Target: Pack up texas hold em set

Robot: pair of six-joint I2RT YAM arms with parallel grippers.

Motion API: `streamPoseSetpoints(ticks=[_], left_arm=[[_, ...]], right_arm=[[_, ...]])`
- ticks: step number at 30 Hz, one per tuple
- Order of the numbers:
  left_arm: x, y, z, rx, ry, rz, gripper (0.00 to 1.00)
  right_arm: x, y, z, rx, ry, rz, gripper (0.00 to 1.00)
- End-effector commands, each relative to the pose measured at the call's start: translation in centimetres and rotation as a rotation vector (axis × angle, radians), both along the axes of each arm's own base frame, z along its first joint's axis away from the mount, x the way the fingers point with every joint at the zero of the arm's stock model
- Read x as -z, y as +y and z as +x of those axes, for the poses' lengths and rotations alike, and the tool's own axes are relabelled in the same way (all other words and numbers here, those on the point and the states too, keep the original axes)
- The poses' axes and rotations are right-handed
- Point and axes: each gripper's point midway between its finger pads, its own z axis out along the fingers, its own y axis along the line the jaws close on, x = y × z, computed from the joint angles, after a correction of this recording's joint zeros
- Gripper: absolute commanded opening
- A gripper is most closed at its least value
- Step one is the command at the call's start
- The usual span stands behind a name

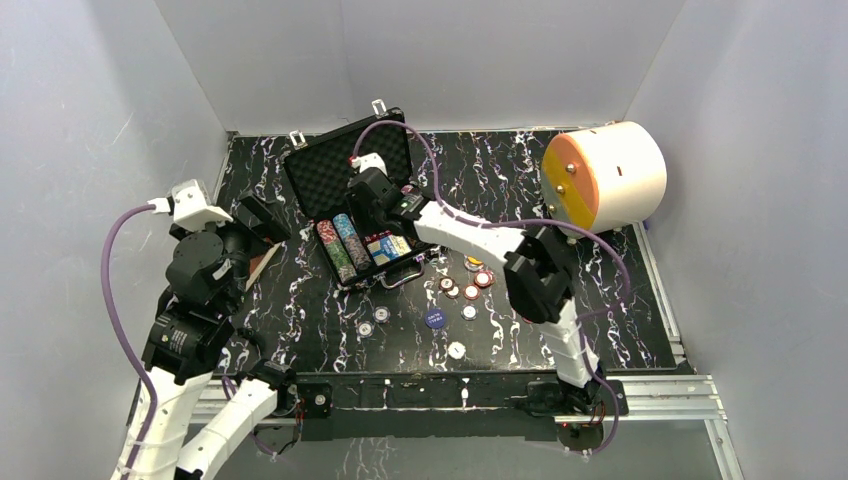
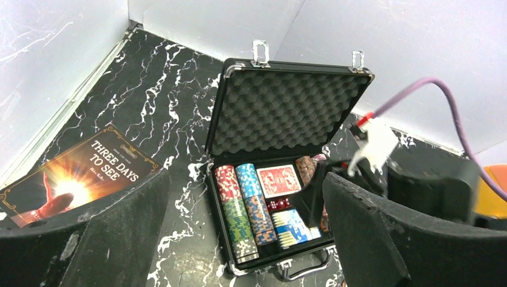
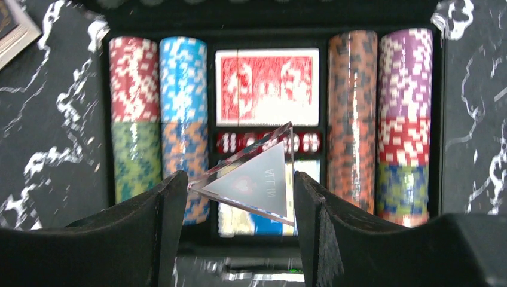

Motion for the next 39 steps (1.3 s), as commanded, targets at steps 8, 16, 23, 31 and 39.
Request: streamPoseSetpoints(ticks=[8, 16, 23, 31, 39], left_arm=[[2.0, 0.3, 0.2, -0.018, 0.072, 0.034, 0.98], [3.2, -0.1, 0.9, -0.014, 0.111, 0.038, 0.98], [3.9, -0.2, 1.0, -0.017, 0.126, 0.035, 0.98], [4.8, -0.2, 1.2, -0.016, 0.148, 0.043, 0.98], [5.2, -0.3, 1.3, -0.013, 0.158, 0.042, 0.98]], right_arm=[[2.4, 3.2, 5.3, -0.063, -0.08, -0.053, 0.59], [3.6, 3.2, 6.6, -0.083, -0.073, -0.049, 0.6], [5.5, 3.5, 7.4, -0.101, -0.062, -0.077, 0.62], [6.5, 3.9, 7.5, -0.126, -0.062, -0.069, 0.7], [3.7, 4.3, 7.8, -0.106, -0.092, -0.014, 0.77]])
